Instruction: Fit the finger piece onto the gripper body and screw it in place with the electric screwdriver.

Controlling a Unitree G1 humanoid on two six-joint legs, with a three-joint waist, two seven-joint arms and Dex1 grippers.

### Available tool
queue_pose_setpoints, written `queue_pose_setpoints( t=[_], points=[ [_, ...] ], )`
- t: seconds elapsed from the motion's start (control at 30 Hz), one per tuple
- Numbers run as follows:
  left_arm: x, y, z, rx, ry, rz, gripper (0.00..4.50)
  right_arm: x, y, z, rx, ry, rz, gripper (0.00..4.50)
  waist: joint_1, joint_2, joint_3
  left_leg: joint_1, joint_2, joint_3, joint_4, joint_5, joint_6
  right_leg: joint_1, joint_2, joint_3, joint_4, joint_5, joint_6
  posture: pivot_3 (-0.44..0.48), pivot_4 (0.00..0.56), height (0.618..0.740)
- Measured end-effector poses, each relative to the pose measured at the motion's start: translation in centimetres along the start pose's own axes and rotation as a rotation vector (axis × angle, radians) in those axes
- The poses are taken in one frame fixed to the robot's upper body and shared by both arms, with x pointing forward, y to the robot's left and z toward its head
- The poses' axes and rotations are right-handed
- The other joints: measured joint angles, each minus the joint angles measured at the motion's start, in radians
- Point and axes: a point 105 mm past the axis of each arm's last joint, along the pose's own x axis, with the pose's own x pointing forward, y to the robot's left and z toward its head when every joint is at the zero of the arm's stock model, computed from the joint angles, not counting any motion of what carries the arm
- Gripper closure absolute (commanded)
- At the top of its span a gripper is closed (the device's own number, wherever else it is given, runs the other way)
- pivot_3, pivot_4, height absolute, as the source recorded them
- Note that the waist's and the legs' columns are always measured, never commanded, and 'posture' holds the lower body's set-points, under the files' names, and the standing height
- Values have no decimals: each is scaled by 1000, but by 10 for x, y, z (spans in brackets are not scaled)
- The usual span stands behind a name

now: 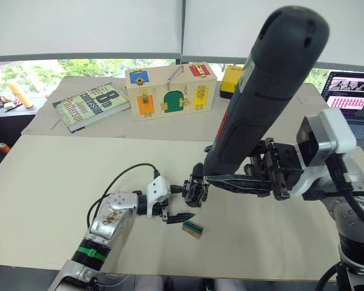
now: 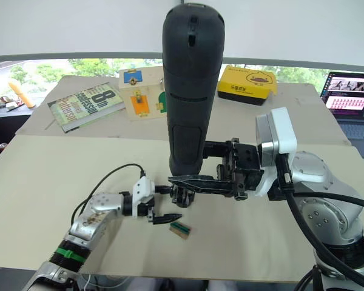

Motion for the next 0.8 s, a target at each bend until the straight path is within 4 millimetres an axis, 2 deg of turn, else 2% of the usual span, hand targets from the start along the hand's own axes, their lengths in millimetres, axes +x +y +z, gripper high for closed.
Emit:
queue_pose_setpoints(
  t=[0.23, 0.33, 0.37, 0.4, 0.43, 0.8],
  points=[
    [8, 4, 0, 30, 12, 20, 48, 0, 0, -1, 4, 1, -9, 2605, 3, 0, 0, 0, 0, 0, 0, 0, 0, 1, -1, 0, 0, 0, 0, 0, 150, 740],
    [9, 5, 0, 40, 12, 19, 881, 0, 0, -1, 2, 2, -10, 2605, 4, 0, 0, 1, 0, -1, 0, 0, 0, 1, -2, 0, 0, 0, 0, 0, 150, 740],
    [9, 5, 0, 41, 13, 18, 1277, 0, 0, -1, 3, 2, -12, 2605, 4, 0, 0, 1, 0, -1, 0, 0, 0, 1, -3, 0, 0, 0, 0, 0, 150, 740],
    [9, 5, -1, 44, 15, 14, 1902, 0, 0, -1, 5, 2, -17, 2605, 4, 0, 0, 1, 0, -1, 0, 0, 1, 1, -3, 0, 0, 0, 0, 0, 150, 740],
    [9, 5, -1, 51, 16, 7, 2167, 0, 0, -2, 7, 2, -20, 2605, 5, 0, 0, 1, 0, -1, 0, 0, 1, 1, -3, 0, 1, 0, 0, 0, 150, 740],
    [11, 21, 2, 137, 46, -211, 2200, -2, 3, -5, 26, 21, -20, 2605, -1, -1, 0, 0, 0, -1, 0, 0, 1, 1, -1, -1, 0, 0, 0, 0, 150, 740]
  ],
)
